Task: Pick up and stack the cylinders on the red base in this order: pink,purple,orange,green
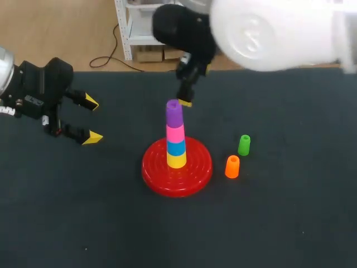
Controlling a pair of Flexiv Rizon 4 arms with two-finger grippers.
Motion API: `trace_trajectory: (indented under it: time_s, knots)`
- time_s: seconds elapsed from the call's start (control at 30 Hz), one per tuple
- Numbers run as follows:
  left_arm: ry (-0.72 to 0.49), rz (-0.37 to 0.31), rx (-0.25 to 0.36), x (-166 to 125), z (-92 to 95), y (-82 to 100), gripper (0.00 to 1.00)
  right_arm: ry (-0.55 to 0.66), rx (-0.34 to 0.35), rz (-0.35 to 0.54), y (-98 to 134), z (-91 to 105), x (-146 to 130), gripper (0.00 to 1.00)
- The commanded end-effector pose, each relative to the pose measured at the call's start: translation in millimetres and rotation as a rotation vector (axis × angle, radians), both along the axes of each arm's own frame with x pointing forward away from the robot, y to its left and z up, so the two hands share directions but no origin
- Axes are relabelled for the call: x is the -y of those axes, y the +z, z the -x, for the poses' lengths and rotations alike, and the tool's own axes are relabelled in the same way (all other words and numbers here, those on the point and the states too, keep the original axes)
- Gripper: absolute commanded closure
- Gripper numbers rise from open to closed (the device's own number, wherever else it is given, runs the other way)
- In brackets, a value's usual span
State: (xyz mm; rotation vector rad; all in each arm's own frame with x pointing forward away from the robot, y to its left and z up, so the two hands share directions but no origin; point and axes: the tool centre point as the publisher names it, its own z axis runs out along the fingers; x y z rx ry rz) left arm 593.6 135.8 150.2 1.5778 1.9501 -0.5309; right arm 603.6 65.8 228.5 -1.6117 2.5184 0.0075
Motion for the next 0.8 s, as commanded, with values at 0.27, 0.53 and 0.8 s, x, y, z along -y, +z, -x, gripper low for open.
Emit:
trace_trajectory:
  time_s: [0.27,0.53,0.8]
  knots:
    - [-0.002,0.001,-0.001,0,-1.0,-0.6,0.0,-0.16,0.024,-0.071,-70,21.5,78,0.0]
    - [-0.002,0.001,-0.001,0,-1.0,-0.6,0.0,-0.17,-0.025,0.019,-128,37.2,89,0.0]
    - [-0.002,0.001,-0.001,0,-1.0,-0.6,0.0,-0.241,-0.11,0.083,-183,39.2,94,0.0]
